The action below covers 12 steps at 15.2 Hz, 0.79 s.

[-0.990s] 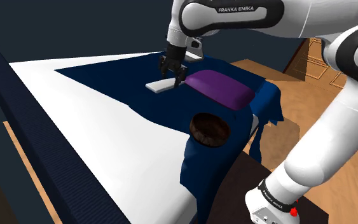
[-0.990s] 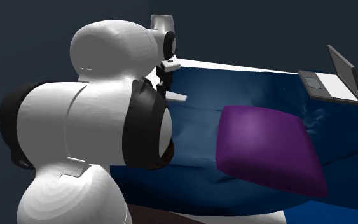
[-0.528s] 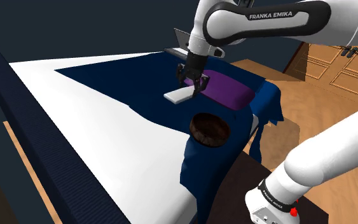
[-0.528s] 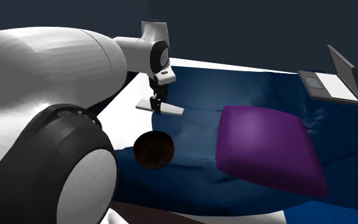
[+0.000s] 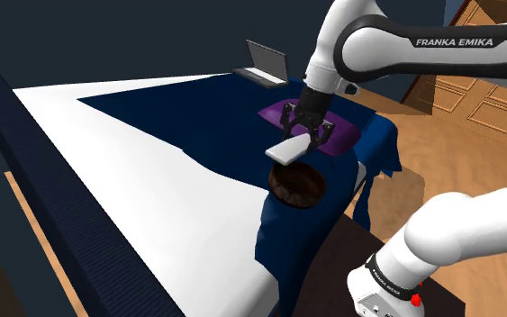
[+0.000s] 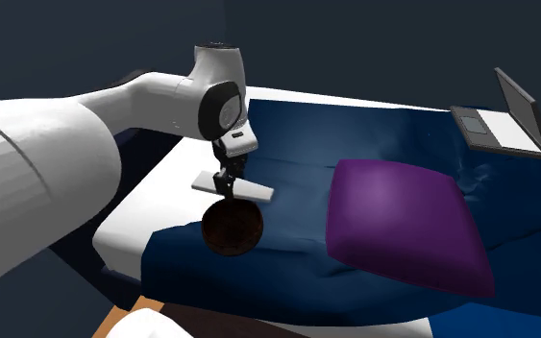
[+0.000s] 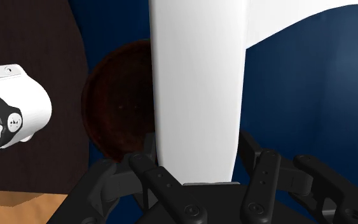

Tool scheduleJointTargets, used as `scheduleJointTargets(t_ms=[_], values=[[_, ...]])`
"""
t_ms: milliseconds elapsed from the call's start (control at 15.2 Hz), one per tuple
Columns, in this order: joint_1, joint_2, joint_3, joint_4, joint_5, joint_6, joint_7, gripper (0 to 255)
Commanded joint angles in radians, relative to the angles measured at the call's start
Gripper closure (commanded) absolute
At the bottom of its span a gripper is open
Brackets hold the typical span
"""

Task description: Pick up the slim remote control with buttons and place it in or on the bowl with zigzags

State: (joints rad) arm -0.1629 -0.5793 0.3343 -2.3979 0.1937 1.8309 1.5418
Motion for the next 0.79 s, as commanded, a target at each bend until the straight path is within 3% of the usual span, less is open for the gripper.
scheduleJointTargets(t_ms=[0, 66, 726], values=[[0.018, -0.098, -0.019, -0.072, 0.015, -0.027, -0.015, 255], [0.026, -0.145, -0.03, -0.103, 0.019, -0.044, -0.022, 255], [0.035, -0.126, -0.005, -0.224, 0.041, 0.096, -0.026, 255]])
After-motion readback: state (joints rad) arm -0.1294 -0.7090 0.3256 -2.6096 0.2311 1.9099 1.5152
